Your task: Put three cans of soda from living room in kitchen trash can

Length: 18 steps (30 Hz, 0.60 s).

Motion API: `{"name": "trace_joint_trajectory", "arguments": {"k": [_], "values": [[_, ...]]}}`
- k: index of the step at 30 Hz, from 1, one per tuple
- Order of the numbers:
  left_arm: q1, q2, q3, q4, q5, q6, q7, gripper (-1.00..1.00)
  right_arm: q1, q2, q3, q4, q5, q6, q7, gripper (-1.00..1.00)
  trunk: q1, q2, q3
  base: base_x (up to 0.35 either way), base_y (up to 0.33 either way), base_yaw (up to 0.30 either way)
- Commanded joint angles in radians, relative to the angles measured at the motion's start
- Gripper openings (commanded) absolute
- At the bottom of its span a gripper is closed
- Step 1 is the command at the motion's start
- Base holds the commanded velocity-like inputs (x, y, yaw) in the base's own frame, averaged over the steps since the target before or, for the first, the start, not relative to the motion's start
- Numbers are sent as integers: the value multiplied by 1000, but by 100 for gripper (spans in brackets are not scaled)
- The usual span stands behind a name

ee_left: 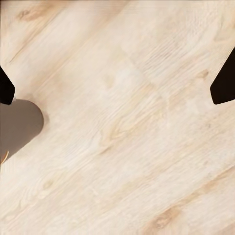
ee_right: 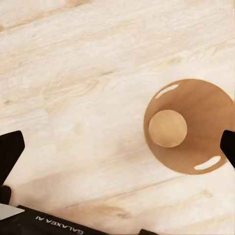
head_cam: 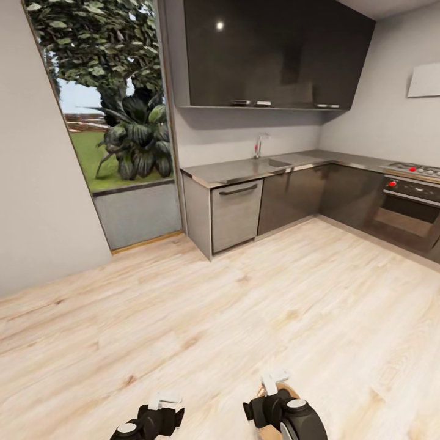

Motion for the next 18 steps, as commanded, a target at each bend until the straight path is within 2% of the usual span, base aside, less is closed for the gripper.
{"name": "trace_joint_trajectory", "arguments": {"k": [1,12,18], "values": [[0,0,-1,0,0,0,0,100,0,0,3,0,-1,-1,0,100,0,0,-1,343,0,0],[0,0,-1,-2,4,-1,0,100,1,0,6,1,-1,-3,-1,100,0,0,8,300,0,0],[0,0,-1,-5,6,-2,0,100,1,-2,3,2,-1,-4,-2,100,0,0,11,127,0,0]]}}
